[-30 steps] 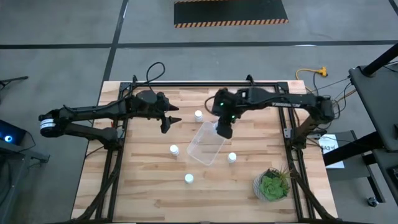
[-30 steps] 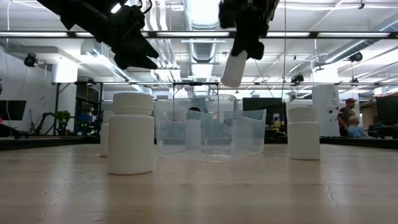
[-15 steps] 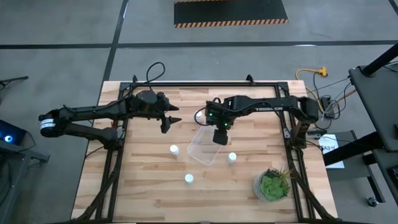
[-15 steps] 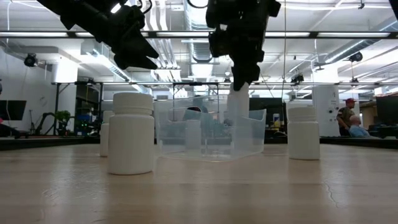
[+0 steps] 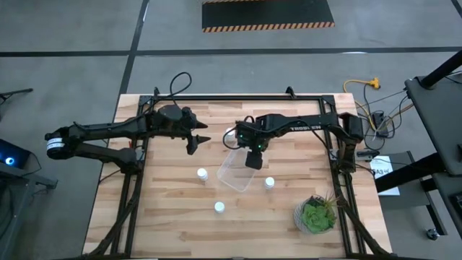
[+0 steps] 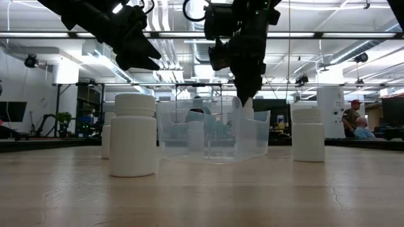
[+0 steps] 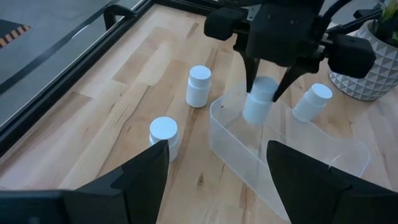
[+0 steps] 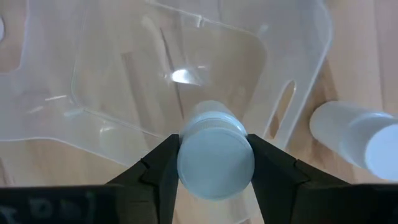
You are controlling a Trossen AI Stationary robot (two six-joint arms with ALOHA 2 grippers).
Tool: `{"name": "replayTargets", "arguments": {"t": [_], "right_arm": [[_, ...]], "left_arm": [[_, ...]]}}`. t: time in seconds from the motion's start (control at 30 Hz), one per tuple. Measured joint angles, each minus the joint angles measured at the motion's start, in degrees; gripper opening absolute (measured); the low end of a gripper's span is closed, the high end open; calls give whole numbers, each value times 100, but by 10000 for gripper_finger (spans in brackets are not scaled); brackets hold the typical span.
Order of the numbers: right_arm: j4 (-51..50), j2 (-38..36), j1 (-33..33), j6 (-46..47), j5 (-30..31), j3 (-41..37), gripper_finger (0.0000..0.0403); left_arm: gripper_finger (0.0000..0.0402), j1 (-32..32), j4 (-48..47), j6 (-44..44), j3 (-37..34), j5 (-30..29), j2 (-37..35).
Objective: Pick and place pill bottles into a basket
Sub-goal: Put the medicine bottle into the transparent bin
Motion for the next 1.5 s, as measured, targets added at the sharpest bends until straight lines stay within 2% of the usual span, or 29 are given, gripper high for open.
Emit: {"name": "replayTargets", "arguments": {"t": [0.43, 1.1, 1.5], "right_arm": [[215, 79, 63, 52, -40, -45, 151], [720, 60, 61, 335, 174, -689, 151], [788, 60, 59, 383, 174, -710, 151]], "left_arm": [[254, 0, 4, 2, 0, -131, 0], [254, 0, 3, 2, 0, -126, 0], [254, 1, 2, 2, 0, -134, 0]]}}
